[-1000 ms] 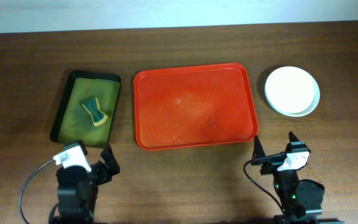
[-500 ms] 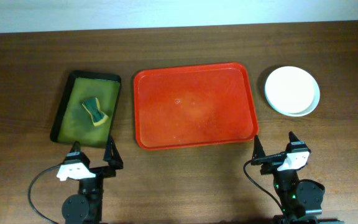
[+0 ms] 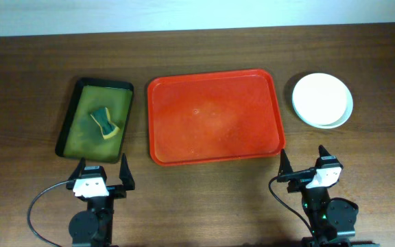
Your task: Clean dirty plates on tray and stack at the side
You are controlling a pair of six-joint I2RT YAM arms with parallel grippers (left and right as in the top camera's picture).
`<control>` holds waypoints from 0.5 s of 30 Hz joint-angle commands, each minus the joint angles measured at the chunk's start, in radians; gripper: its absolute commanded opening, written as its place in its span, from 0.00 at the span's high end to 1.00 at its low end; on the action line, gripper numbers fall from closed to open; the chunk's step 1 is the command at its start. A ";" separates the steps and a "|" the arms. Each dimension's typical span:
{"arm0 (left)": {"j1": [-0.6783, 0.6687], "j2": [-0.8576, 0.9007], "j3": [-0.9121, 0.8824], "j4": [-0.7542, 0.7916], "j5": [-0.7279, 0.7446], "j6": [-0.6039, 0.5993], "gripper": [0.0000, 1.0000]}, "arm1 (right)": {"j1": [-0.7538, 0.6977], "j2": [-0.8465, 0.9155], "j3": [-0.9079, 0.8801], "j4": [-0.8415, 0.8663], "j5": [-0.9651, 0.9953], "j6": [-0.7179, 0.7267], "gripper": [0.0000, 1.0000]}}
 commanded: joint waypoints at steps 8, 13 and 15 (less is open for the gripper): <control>0.005 -0.008 -0.008 0.001 0.016 0.048 0.01 | 0.006 -0.007 -0.005 -0.006 0.012 -0.003 0.02; 0.005 -0.008 -0.008 0.002 0.017 0.047 0.01 | 0.006 -0.007 -0.005 -0.006 0.012 -0.003 0.02; 0.005 -0.008 -0.008 0.002 0.017 0.047 0.01 | 0.006 -0.007 -0.005 -0.006 0.012 -0.003 0.02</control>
